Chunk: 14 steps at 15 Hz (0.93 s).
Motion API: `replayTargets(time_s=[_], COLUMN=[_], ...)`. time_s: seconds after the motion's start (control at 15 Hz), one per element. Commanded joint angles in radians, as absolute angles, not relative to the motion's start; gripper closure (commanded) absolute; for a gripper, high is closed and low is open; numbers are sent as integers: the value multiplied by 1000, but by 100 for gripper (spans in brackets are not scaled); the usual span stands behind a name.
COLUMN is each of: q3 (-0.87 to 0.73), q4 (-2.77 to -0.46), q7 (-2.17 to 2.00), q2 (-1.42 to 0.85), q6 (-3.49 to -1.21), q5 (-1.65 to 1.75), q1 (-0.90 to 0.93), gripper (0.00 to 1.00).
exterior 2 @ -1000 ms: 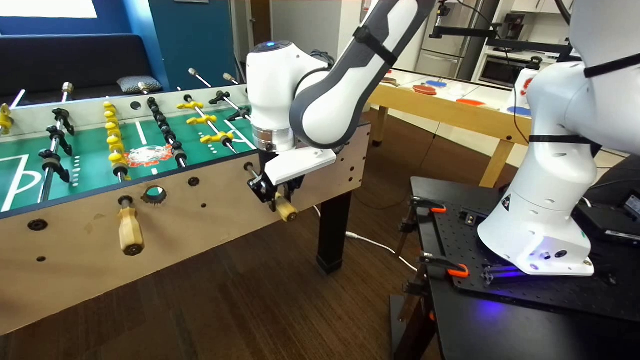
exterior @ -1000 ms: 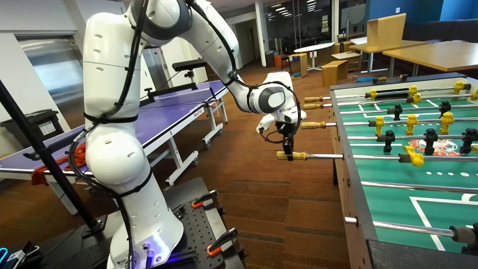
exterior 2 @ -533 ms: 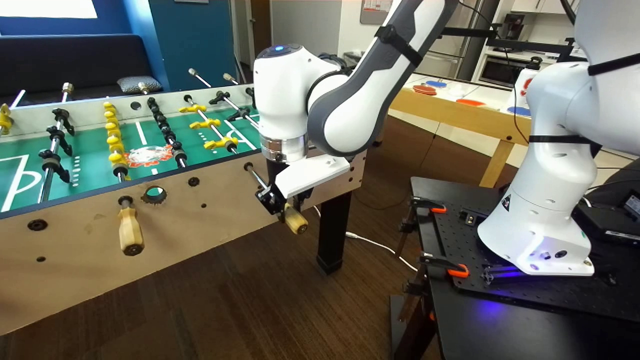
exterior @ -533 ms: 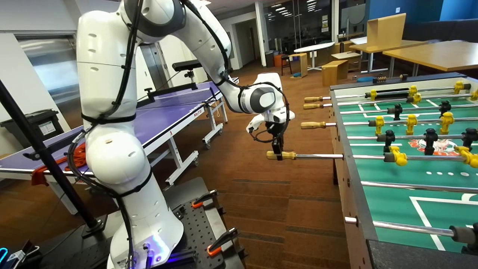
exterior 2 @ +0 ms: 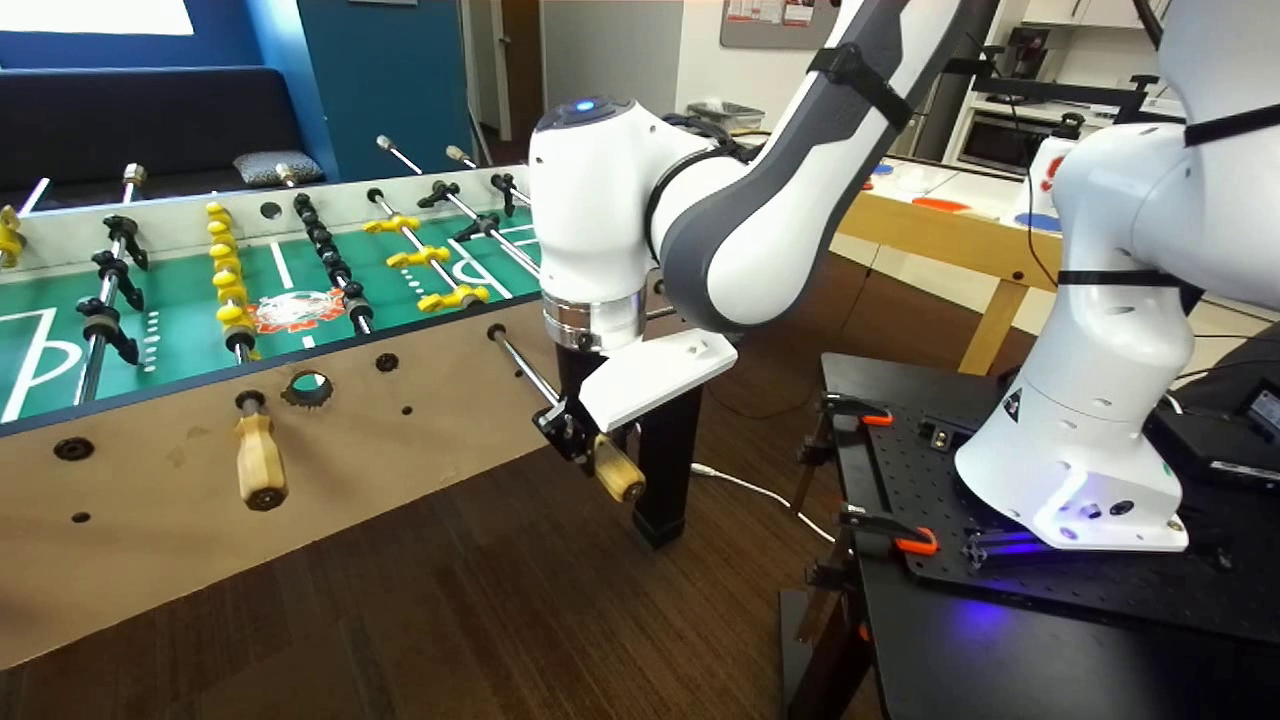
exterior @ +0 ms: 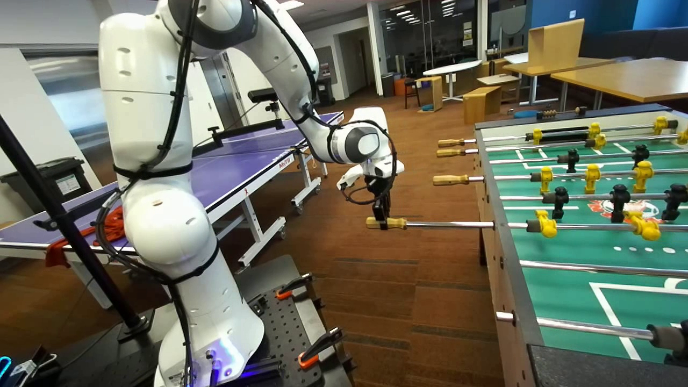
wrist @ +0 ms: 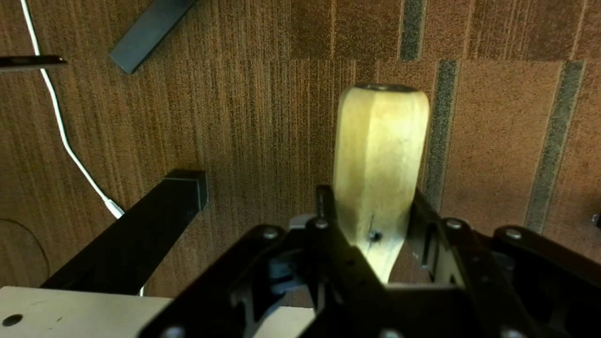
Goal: Pull the third foosball stick from the right
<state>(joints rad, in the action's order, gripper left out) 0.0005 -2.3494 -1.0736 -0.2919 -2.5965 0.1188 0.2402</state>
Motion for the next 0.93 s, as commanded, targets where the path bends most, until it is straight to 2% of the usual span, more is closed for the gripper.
replayTargets(time_s=[0.0,0.2,0.27,0.33,0.47,0.67,0.87], q3=[78,89,92,92,95,99,86], q4=[-2344,-2353,-2355,-2356,-2350,-2367,-2415], q7=[-1090,-1164,-1188,-1213,-1250,-1293,-1299], q2=[-335,-330,-328,-327,-321,-269,-183], q6=[-2686,-2695,-2692,-2693,-2672,-2633,-2616], q5=[120,149,155,174,224,273,294], q1=[308,326,331,340,373,413,405], gripper=[86,86,55,35,23,0,0])
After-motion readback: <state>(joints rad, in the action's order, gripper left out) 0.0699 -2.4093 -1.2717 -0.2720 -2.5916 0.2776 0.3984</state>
